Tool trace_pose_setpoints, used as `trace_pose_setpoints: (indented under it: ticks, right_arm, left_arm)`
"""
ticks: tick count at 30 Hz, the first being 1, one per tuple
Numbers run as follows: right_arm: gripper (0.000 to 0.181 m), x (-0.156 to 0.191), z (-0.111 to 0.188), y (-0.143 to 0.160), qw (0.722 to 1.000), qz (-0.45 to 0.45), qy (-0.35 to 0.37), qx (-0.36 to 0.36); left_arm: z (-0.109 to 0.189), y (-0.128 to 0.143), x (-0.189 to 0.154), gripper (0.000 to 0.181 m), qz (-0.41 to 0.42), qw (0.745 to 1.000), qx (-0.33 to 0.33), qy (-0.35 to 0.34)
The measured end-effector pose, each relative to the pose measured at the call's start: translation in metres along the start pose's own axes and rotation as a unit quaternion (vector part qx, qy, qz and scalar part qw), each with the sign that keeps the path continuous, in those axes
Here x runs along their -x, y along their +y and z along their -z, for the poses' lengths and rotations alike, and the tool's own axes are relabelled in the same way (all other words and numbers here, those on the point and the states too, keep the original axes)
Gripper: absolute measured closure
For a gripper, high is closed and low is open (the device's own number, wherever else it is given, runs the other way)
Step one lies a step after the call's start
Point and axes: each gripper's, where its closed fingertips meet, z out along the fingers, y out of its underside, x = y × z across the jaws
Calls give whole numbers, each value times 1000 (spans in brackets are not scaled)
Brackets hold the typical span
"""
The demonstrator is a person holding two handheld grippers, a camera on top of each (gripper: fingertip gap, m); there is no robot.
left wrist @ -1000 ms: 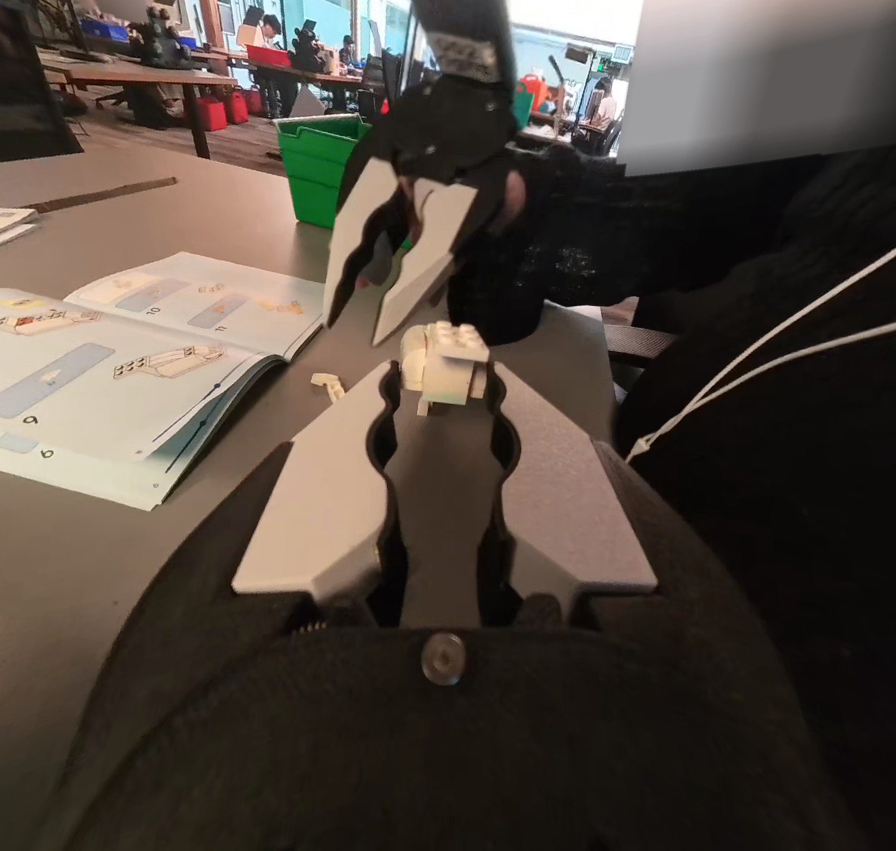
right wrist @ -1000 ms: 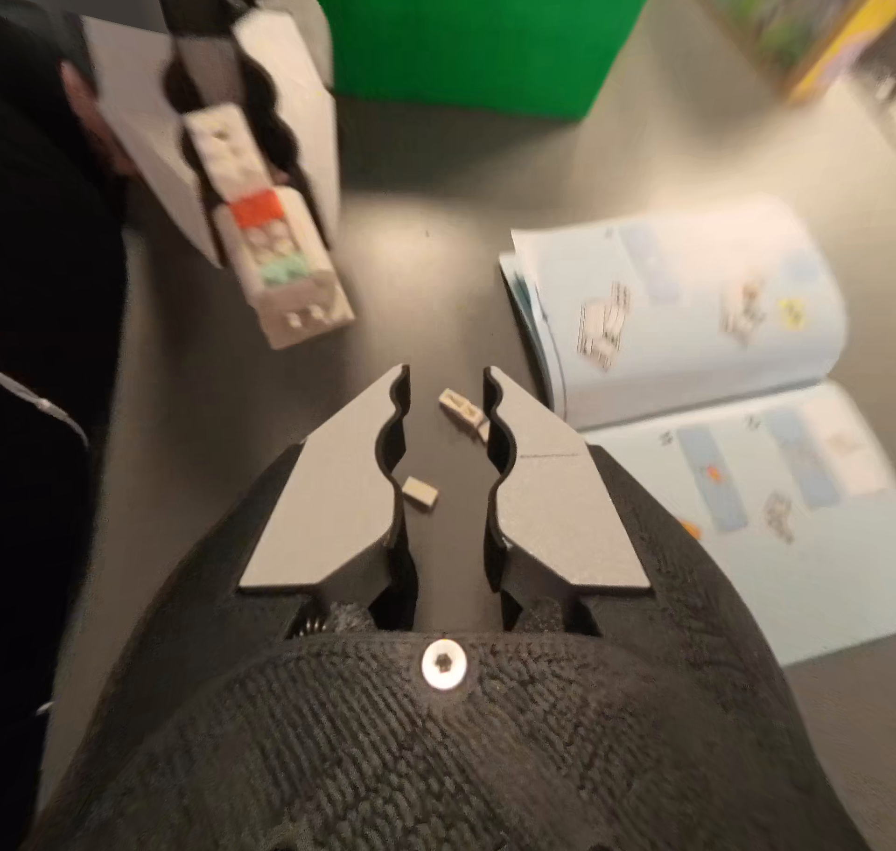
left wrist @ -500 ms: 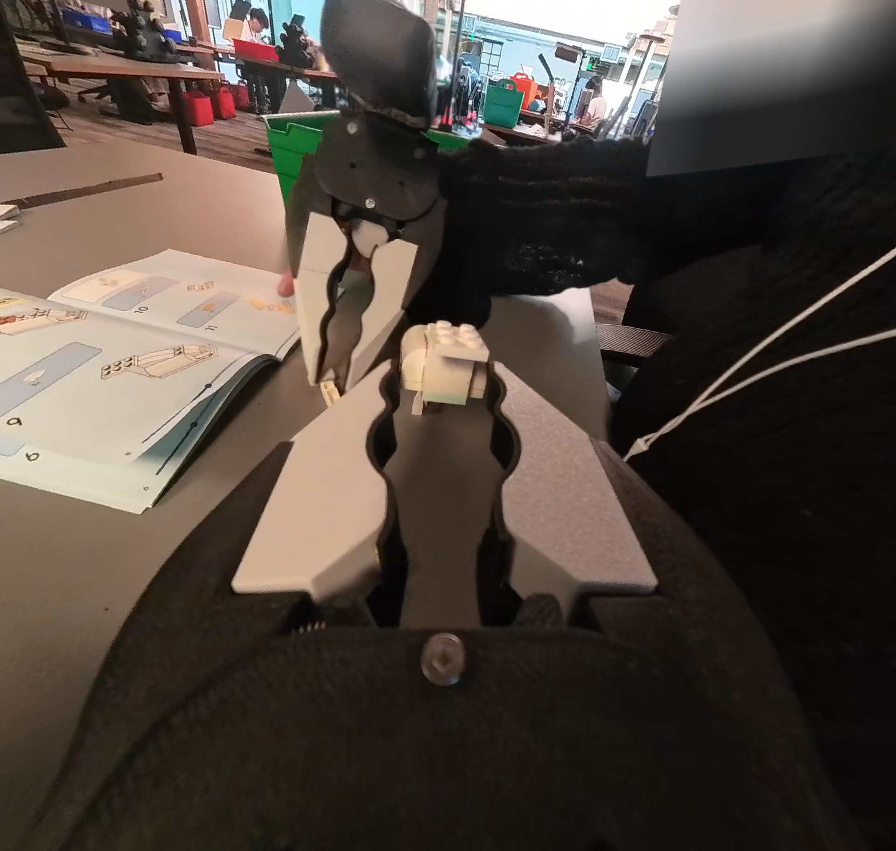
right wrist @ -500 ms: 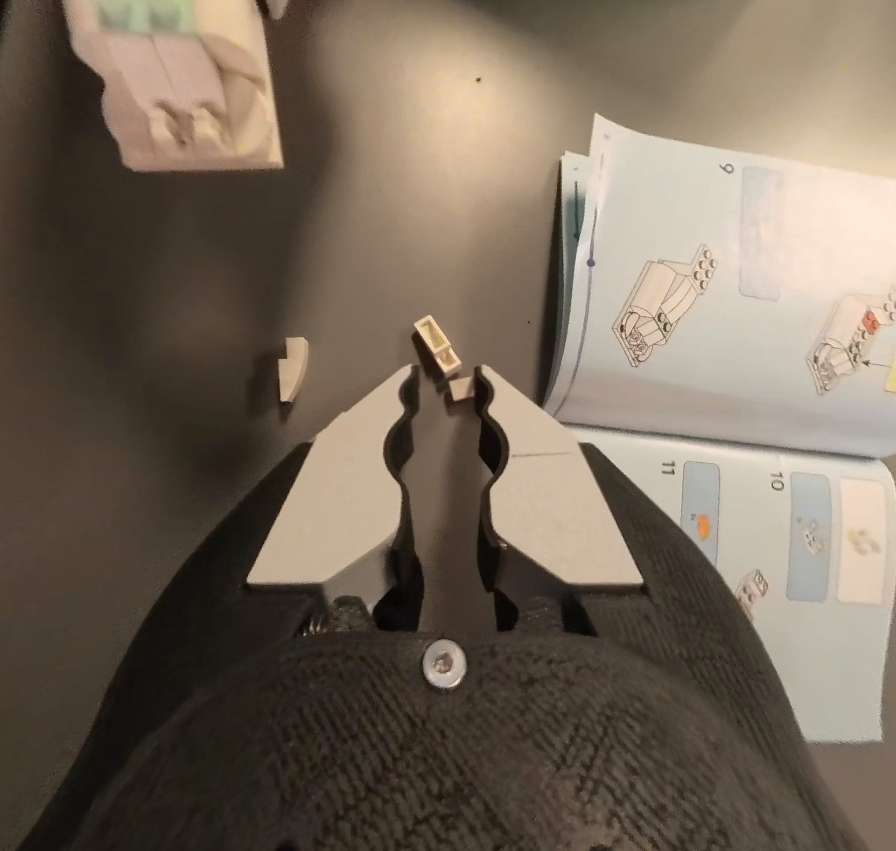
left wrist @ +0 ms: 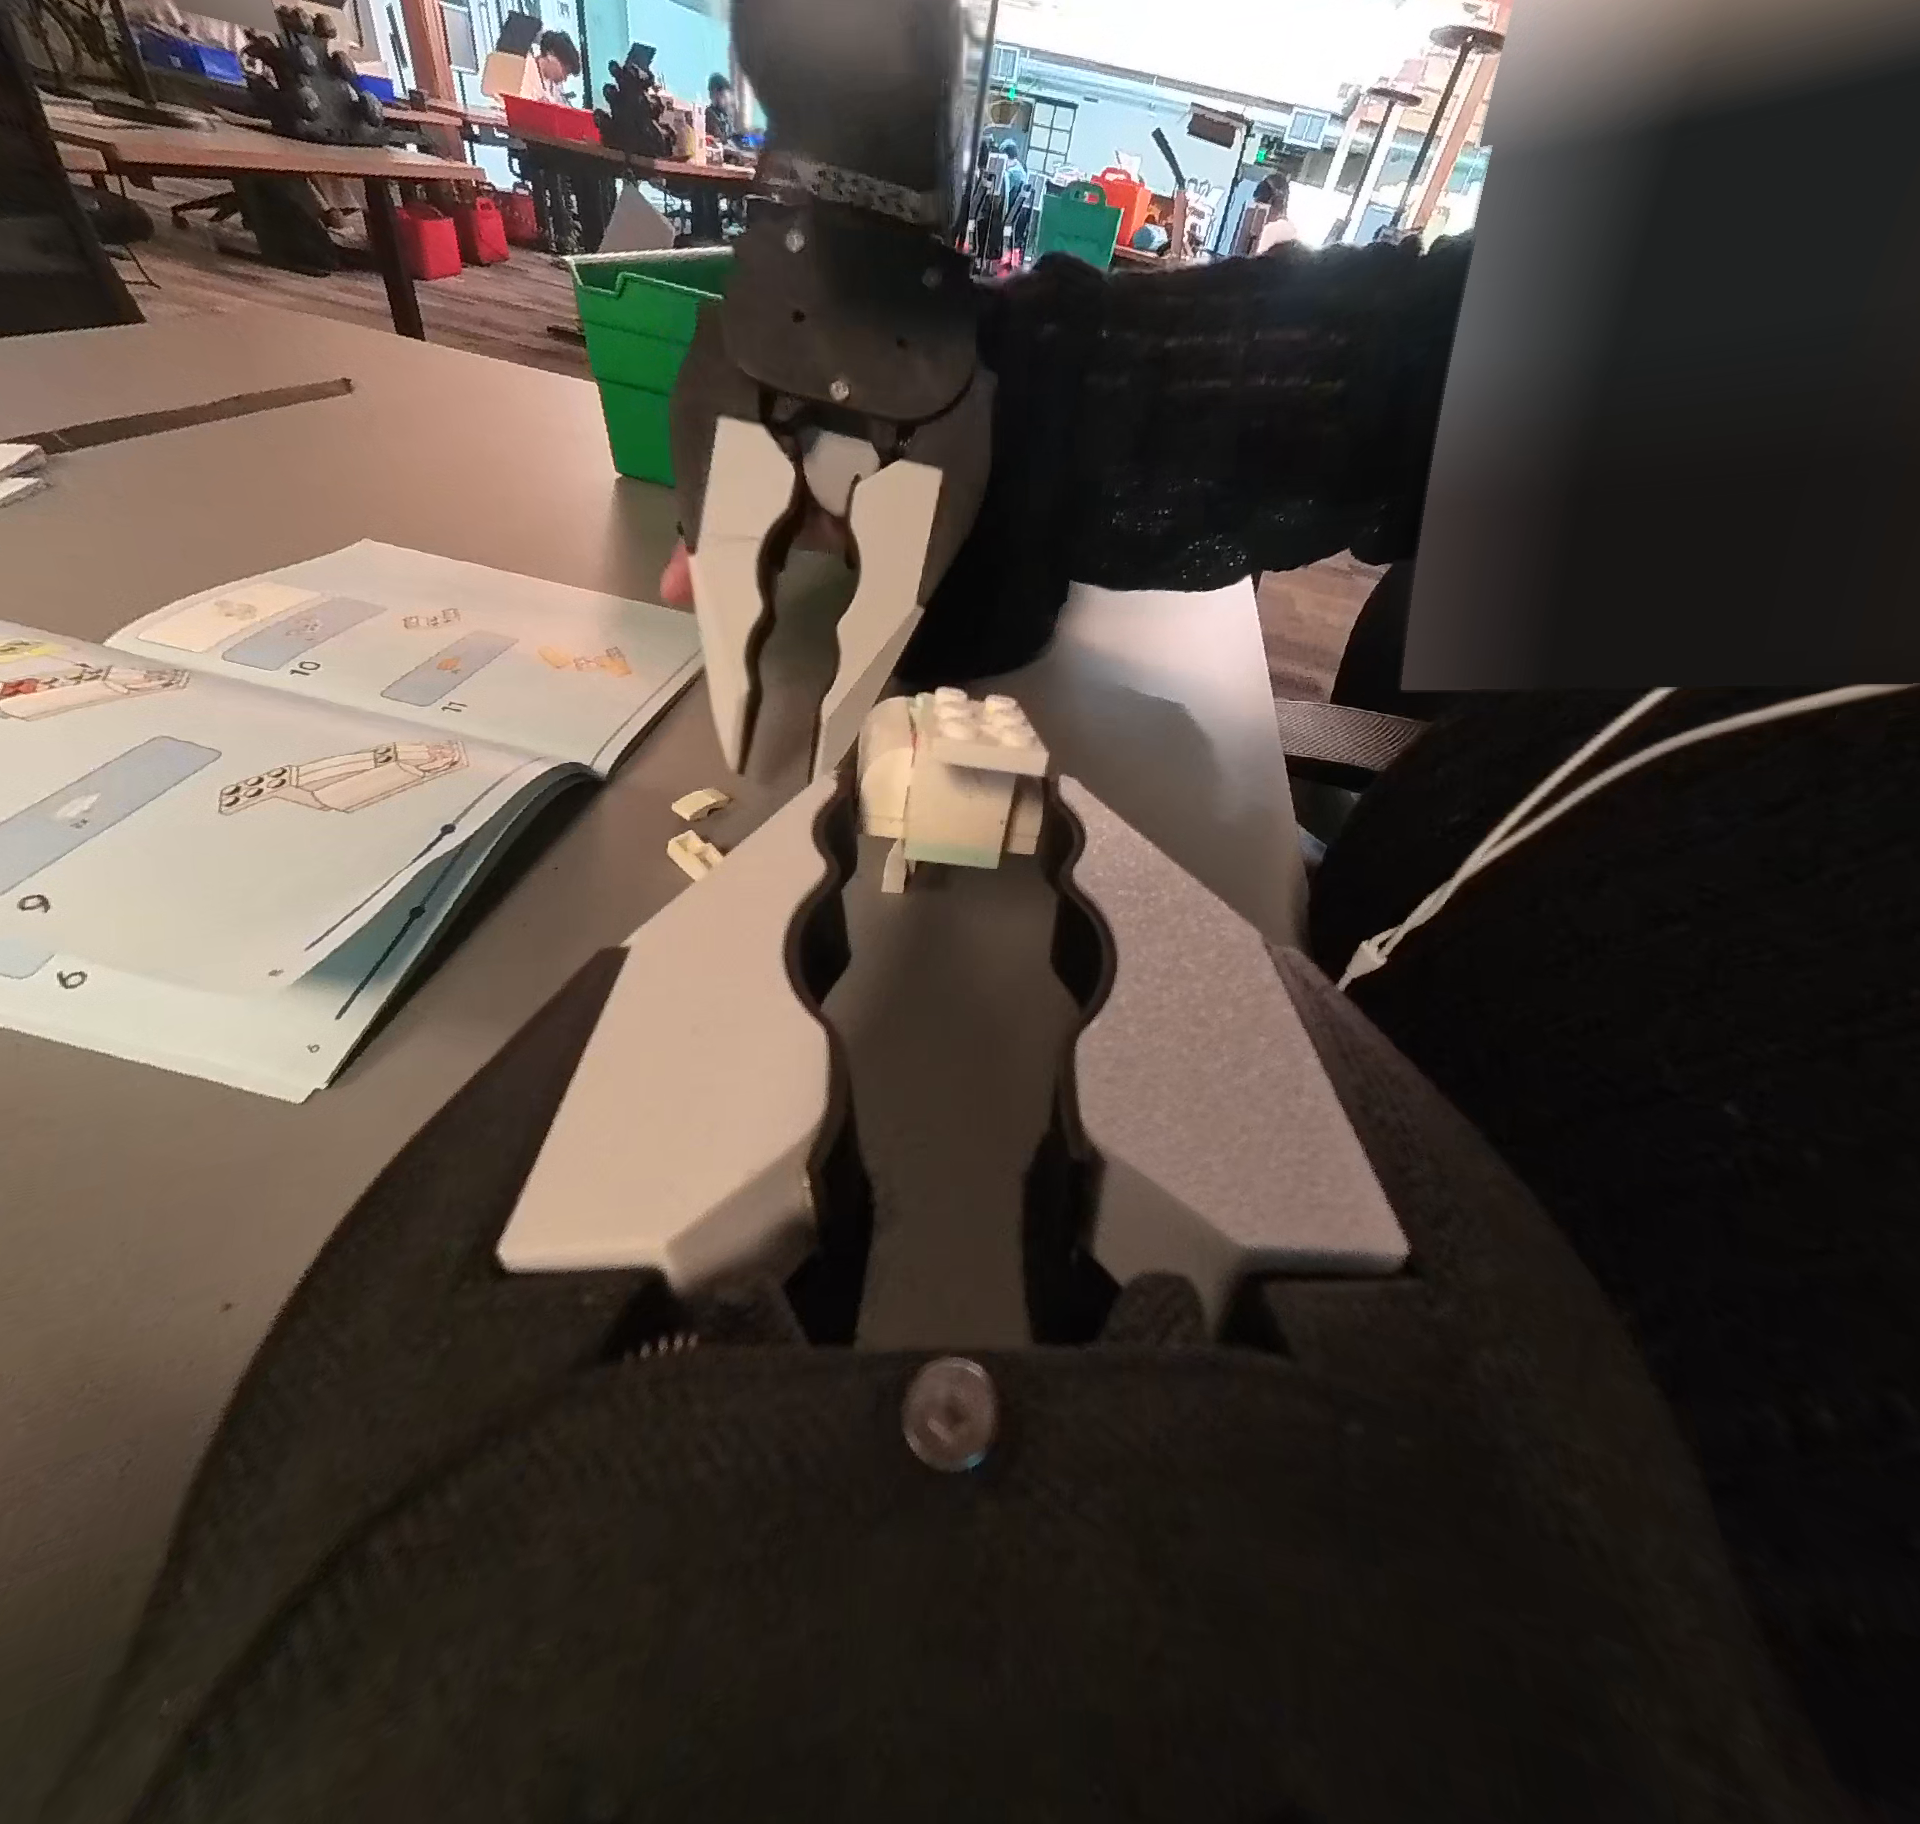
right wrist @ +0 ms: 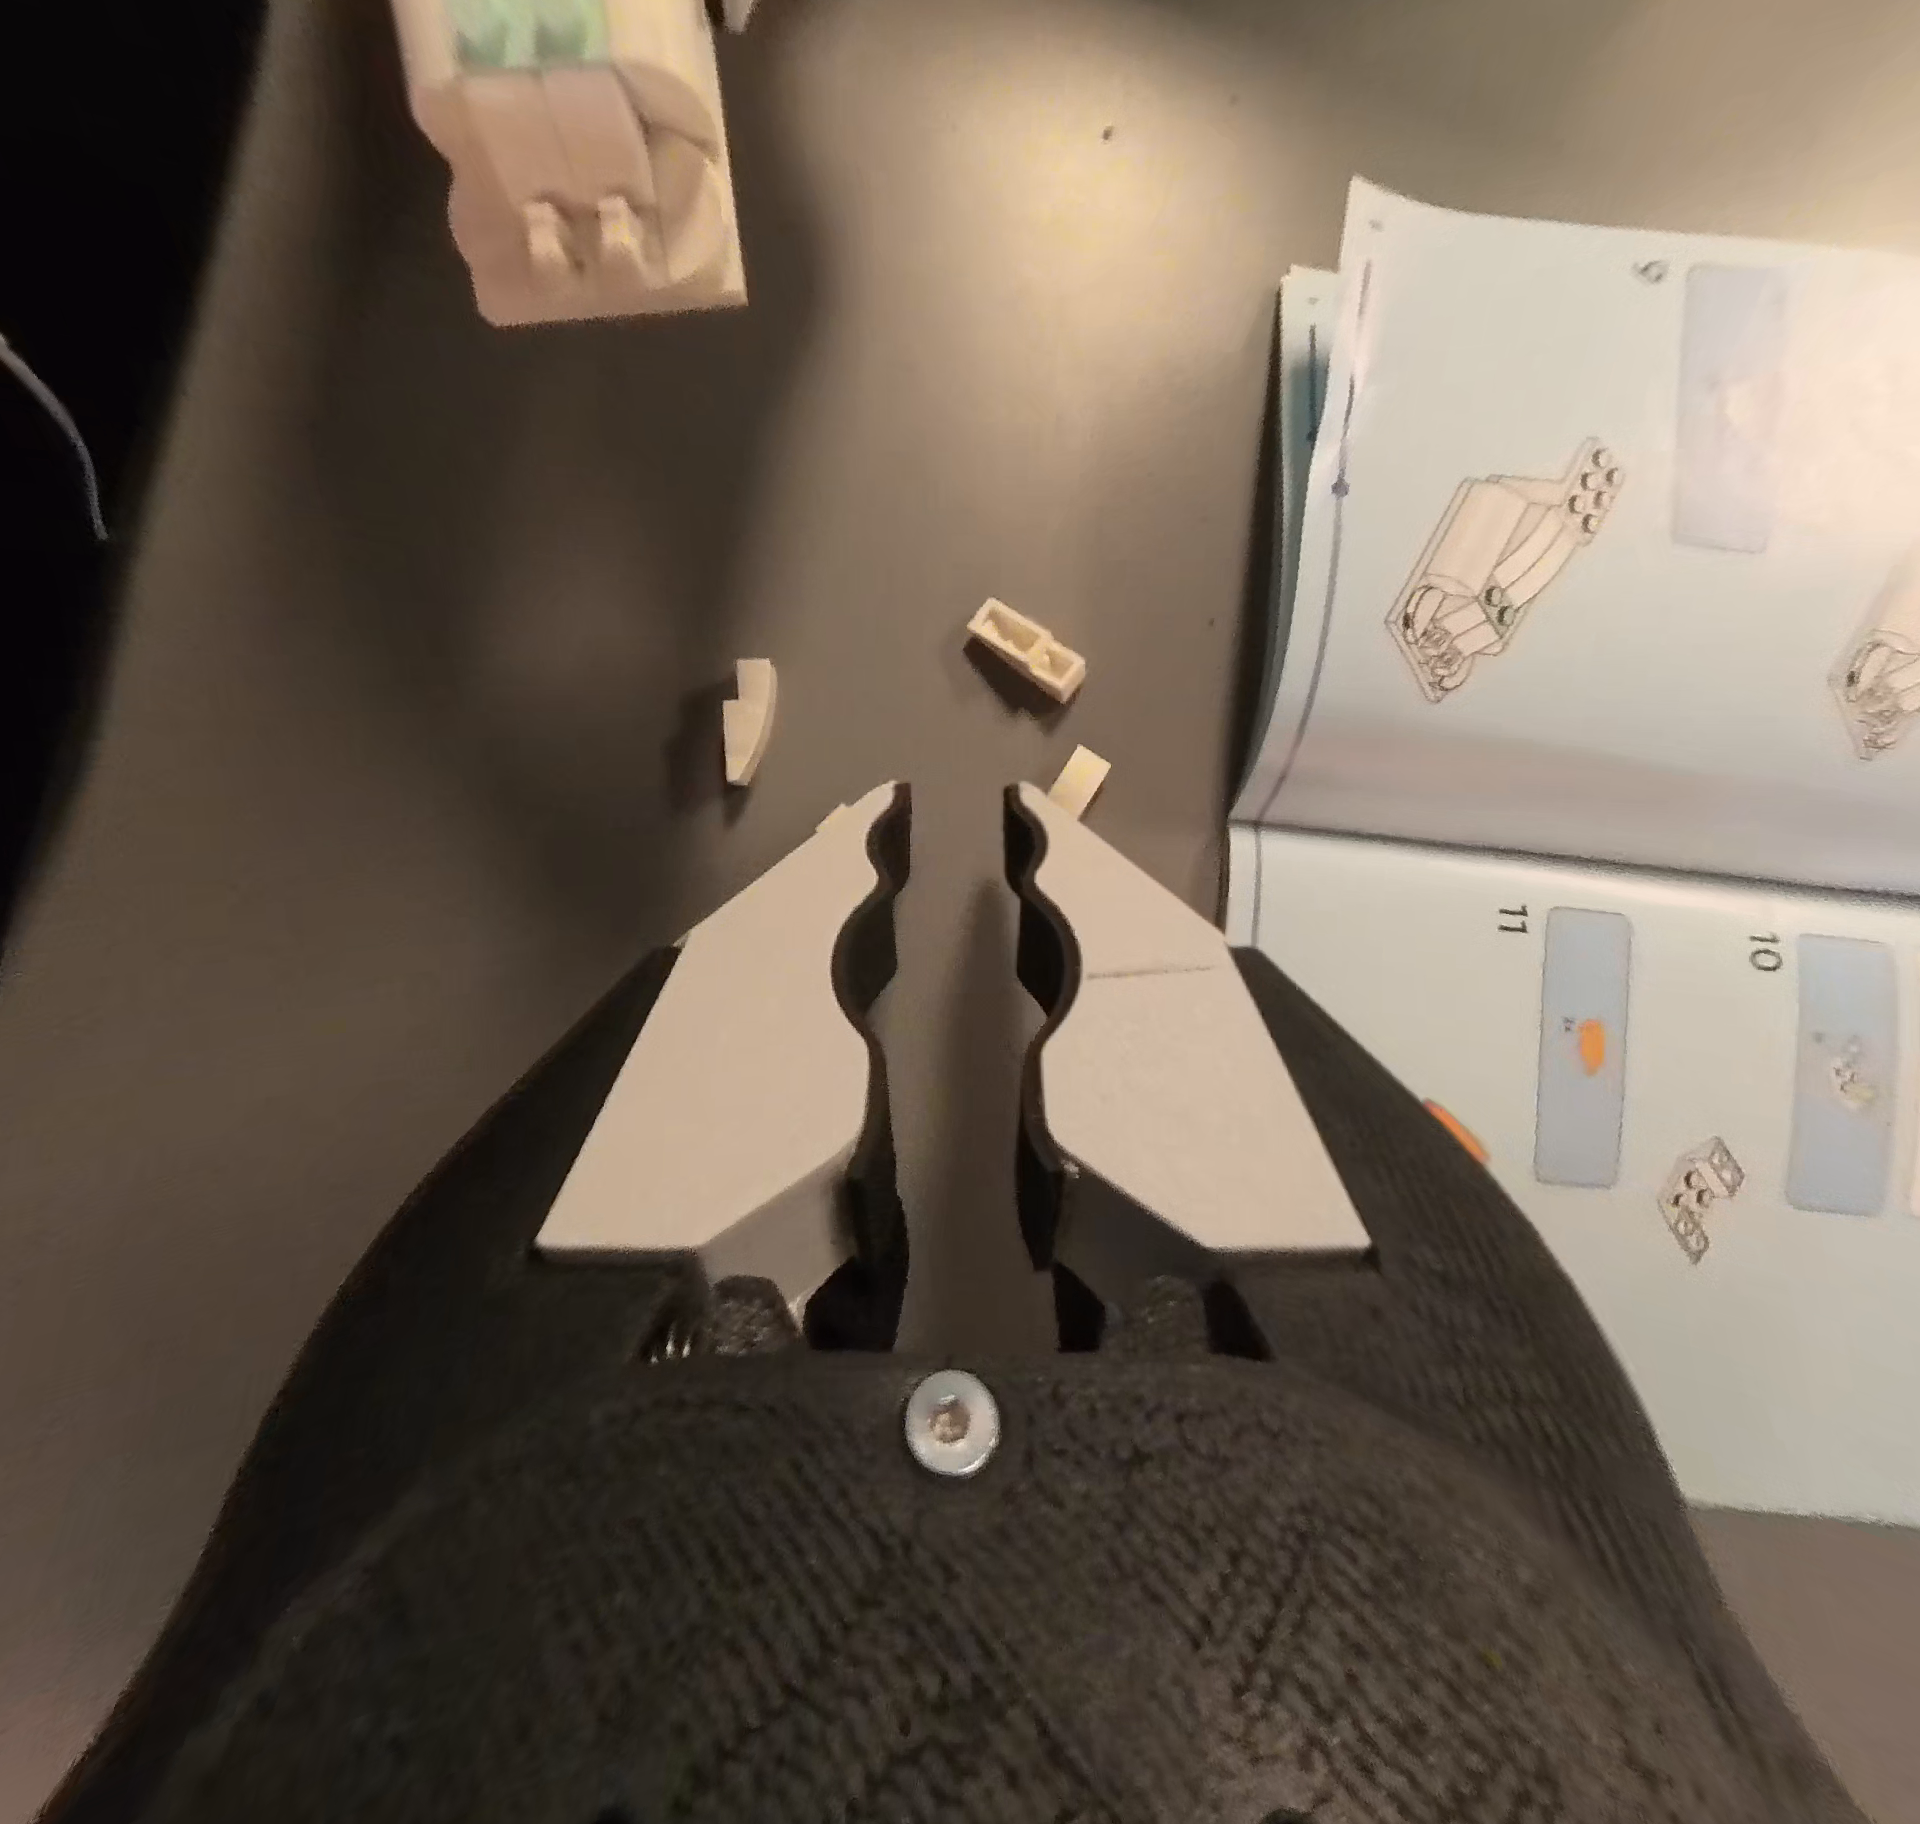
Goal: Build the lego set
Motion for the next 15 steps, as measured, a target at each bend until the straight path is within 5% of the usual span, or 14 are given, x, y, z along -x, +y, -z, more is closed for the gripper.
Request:
trace_pose_setpoints:
  ticks: [7, 15]
  right_arm:
    - [138, -14, -17, -22, 995, 85, -9, -49]
    - [162, -13, -26, -15, 993, 71, -92, -13]
  left_arm:
    - [0, 0, 1, 147, 8, 1000, 0, 3]
    - [2, -2, 3, 147, 27, 1000, -11, 8]
